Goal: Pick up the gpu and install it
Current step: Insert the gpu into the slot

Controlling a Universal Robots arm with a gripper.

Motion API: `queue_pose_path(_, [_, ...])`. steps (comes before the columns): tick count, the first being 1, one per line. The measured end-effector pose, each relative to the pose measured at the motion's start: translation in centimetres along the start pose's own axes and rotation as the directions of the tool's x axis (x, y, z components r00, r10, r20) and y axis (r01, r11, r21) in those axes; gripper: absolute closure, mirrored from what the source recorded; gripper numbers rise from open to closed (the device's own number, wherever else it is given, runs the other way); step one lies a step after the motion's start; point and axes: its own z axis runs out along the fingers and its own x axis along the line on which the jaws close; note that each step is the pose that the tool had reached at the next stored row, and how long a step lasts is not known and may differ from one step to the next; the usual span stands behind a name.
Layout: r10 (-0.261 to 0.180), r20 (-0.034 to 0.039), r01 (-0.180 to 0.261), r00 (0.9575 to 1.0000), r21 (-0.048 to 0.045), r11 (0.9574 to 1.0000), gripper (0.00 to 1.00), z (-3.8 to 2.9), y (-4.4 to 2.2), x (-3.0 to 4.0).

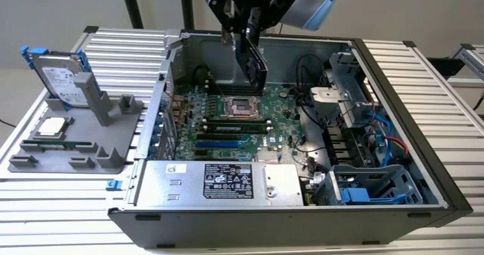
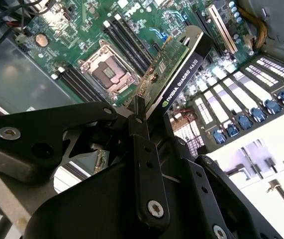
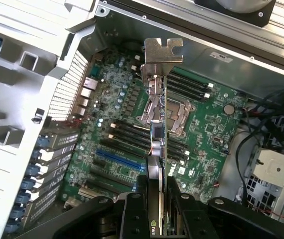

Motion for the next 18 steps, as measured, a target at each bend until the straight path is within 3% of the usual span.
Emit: queue_pose_path(18, [-0.079,-0.0044,0.079,0.9969,-0.0015,0.9969,1.0,-0.02,0.0,0.0])
